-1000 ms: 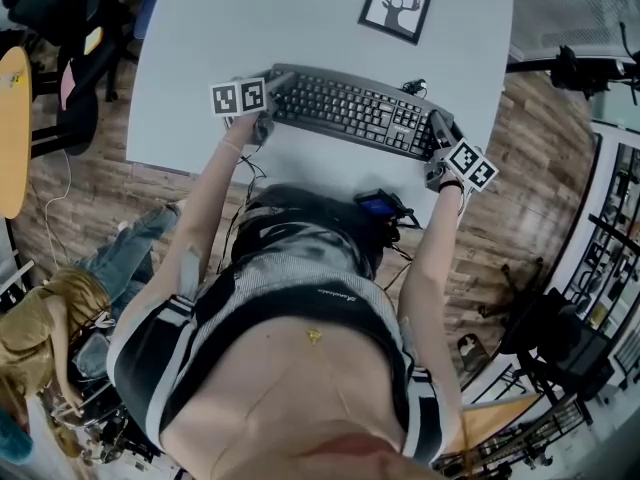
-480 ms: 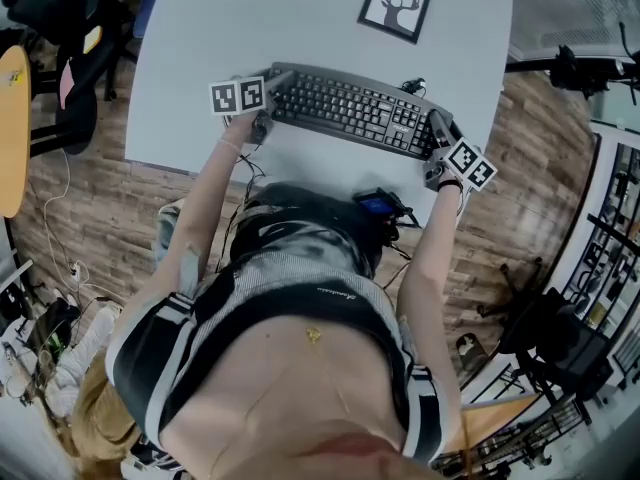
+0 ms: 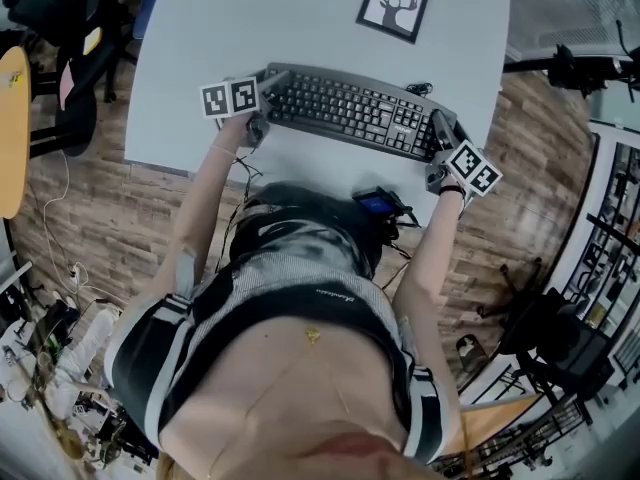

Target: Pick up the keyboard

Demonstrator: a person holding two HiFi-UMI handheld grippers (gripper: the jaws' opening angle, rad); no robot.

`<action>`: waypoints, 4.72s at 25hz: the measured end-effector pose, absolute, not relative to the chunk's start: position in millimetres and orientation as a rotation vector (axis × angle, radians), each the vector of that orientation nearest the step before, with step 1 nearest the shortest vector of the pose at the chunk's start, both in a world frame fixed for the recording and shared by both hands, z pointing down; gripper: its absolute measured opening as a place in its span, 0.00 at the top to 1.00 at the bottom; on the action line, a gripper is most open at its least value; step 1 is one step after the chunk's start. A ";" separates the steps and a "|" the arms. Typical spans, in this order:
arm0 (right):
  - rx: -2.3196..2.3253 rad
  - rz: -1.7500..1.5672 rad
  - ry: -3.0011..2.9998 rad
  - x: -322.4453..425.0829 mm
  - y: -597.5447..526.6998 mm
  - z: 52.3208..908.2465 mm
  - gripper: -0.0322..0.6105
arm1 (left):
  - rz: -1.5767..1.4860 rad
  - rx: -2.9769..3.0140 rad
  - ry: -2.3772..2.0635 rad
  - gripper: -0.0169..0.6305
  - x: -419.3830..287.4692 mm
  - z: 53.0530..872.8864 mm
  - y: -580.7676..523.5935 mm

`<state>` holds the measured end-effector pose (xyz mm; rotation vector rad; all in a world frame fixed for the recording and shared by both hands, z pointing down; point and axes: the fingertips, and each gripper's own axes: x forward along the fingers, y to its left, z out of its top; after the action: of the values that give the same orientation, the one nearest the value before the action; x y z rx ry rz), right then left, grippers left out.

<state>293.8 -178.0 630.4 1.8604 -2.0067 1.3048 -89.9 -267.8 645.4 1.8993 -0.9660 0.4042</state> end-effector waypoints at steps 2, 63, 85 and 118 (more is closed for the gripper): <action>1.866 1.309 -2.015 293.4 -177.0 620.2 0.57 | 0.397 1.912 -0.970 0.63 -90.1 633.5 -267.6; 2.069 1.038 -2.144 274.8 -140.6 411.6 0.56 | 0.235 2.172 -1.017 0.63 -99.8 426.8 -252.3; 2.059 1.044 -2.140 273.9 -140.2 420.6 0.56 | 0.248 2.174 -1.030 0.63 -101.1 431.1 -251.7; 2.055 1.033 -2.150 273.5 -139.8 419.1 0.56 | 0.247 2.173 -1.046 0.63 -102.3 428.6 -249.1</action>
<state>273.5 -139.8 419.1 2.0554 -2.1501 1.0327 -102.3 -249.1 428.6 2.1729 -1.0463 0.2474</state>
